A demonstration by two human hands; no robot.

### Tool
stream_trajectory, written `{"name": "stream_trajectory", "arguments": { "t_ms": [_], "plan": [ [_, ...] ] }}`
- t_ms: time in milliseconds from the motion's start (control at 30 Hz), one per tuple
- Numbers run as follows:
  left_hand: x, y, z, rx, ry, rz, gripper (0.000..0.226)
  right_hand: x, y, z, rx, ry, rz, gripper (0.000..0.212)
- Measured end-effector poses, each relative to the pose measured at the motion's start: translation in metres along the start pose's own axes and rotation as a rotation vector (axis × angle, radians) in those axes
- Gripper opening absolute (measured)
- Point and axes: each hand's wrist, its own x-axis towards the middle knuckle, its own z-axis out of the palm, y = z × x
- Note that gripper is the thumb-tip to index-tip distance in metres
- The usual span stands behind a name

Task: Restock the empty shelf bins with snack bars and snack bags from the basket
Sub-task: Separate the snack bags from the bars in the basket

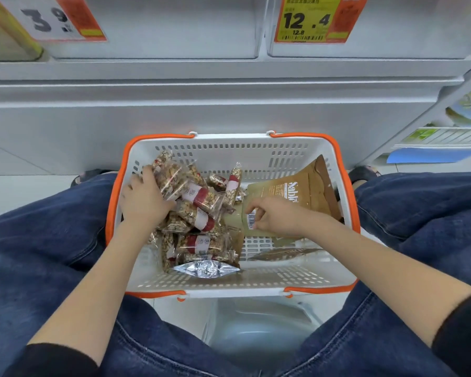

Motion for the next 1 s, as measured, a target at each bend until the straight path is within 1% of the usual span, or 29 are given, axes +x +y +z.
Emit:
{"name": "stream_trajectory", "arguments": {
  "t_ms": [67,167,233,333,400,500,533,600,700,767,800,867,933,967,1000],
  "plan": [
    [0.0,-0.001,0.008,0.091,-0.013,0.027,0.096,0.004,-0.005,0.011,-0.012,-0.065,-0.009,0.036],
    [0.002,-0.001,0.008,0.114,-0.075,0.091,0.104,0.011,-0.016,0.029,-0.003,-0.152,-0.049,0.045],
    [0.001,-0.005,0.01,0.134,-0.162,0.103,0.104,0.014,-0.023,0.042,0.035,-0.2,-0.057,0.058],
    [0.003,-0.01,0.019,0.07,-0.245,0.096,0.104,0.02,-0.03,0.067,0.078,-0.288,-0.044,0.07],
    [0.006,-0.012,0.024,0.058,-0.255,0.097,0.103,0.022,-0.032,0.084,0.104,-0.346,-0.023,0.068],
    [0.006,-0.013,0.026,0.073,-0.224,0.12,0.098,0.022,-0.034,0.095,0.15,-0.369,-0.005,0.057],
    [0.004,-0.013,0.027,0.08,-0.189,0.14,0.096,0.024,-0.034,0.095,0.118,-0.359,-0.016,0.054],
    [0.003,-0.013,0.028,0.097,-0.082,0.206,0.092,0.027,-0.035,0.094,-0.023,-0.294,-0.081,0.046],
    [0.005,-0.008,0.024,0.084,0.074,0.353,0.08,0.032,-0.038,0.093,-0.233,-0.125,-0.146,0.018],
    [0.006,-0.004,0.021,0.049,0.123,0.464,0.073,0.03,-0.039,0.09,-0.346,-0.045,-0.136,0.017],
    [0.007,-0.002,0.021,0.044,0.137,0.521,0.068,0.027,-0.039,0.085,-0.35,-0.013,-0.131,0.018],
    [0.009,0.0,0.02,0.056,0.126,0.586,0.056,0.02,-0.042,0.065,-0.266,0.057,-0.132,0.018],
    [0.01,0.001,0.017,0.038,0.069,0.561,0.044,0.008,-0.046,0.026,-0.167,0.118,-0.139,0.017],
    [0.009,0.001,0.015,-0.02,0.02,0.524,0.041,0.0,-0.047,0.002,-0.118,0.136,-0.149,0.018],
    [0.005,0.004,0.008,-0.134,-0.018,0.465,0.043,-0.009,-0.047,-0.021,-0.064,0.161,-0.164,0.024]
  ]
}}
